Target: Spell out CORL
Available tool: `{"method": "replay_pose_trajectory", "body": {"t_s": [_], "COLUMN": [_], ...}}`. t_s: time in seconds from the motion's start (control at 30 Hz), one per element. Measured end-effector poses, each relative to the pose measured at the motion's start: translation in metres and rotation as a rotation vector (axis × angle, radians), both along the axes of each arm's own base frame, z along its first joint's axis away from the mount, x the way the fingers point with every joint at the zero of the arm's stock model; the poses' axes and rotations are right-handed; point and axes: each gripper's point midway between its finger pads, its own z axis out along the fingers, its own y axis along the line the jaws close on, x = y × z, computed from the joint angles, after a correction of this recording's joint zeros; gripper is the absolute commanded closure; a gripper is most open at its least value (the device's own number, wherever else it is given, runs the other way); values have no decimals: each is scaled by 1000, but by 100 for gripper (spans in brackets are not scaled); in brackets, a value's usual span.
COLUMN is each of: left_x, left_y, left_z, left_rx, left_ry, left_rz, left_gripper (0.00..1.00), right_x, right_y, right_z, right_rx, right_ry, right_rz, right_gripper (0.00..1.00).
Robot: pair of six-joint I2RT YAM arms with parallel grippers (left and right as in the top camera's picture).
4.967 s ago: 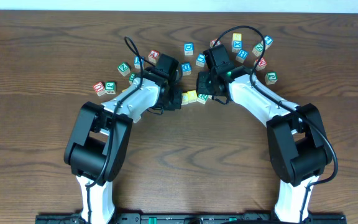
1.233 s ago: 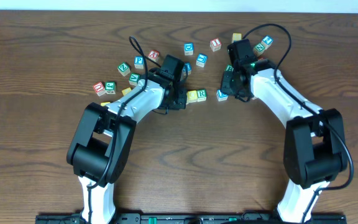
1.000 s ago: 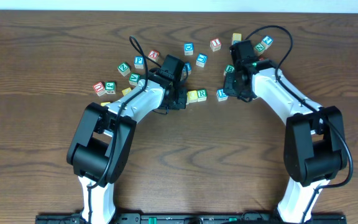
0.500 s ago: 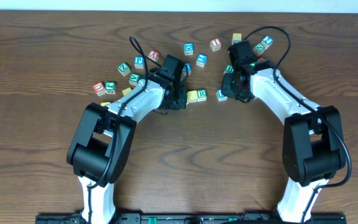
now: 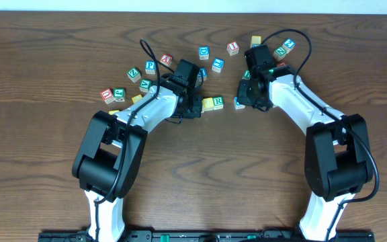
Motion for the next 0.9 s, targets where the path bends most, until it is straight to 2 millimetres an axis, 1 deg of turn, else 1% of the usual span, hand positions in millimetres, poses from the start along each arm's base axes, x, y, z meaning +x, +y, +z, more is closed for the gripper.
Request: {"method": "replay_pose_trajectory", "body": {"t_s": [0.07, 0.27, 0.37, 0.53, 0.67, 0.77, 0.9], "left_x": [0, -1, -3, -7, -7, -7, -7], "left_y": [0, -1, -5, -11, -11, -11, -11], "left_z": [0, 0, 0, 0, 0, 0, 0], "left_rx": [0, 1, 2, 3, 3, 4, 6], "left_ry": [0, 2, 1, 0, -1, -1, -4], "left_rz": [0, -5, -16, -35, -37, -40, -52], "left_gripper": [93, 93, 93, 93, 93, 93, 93], "right_x": [0, -2, -3, 6, 9, 7, 11], "right_y": [3, 21, 25, 27, 27, 24, 17], "right_z": [0, 1, 2, 4, 6, 5, 5], "right_rx": [5, 21, 30, 45, 75, 75, 76], "right_ry": [-4, -16, -15, -49, -55, -42, -48], "right_rz": [6, 46, 54, 51, 49, 42, 31], "right_gripper": [85, 85, 85, 85, 85, 84, 84]}}
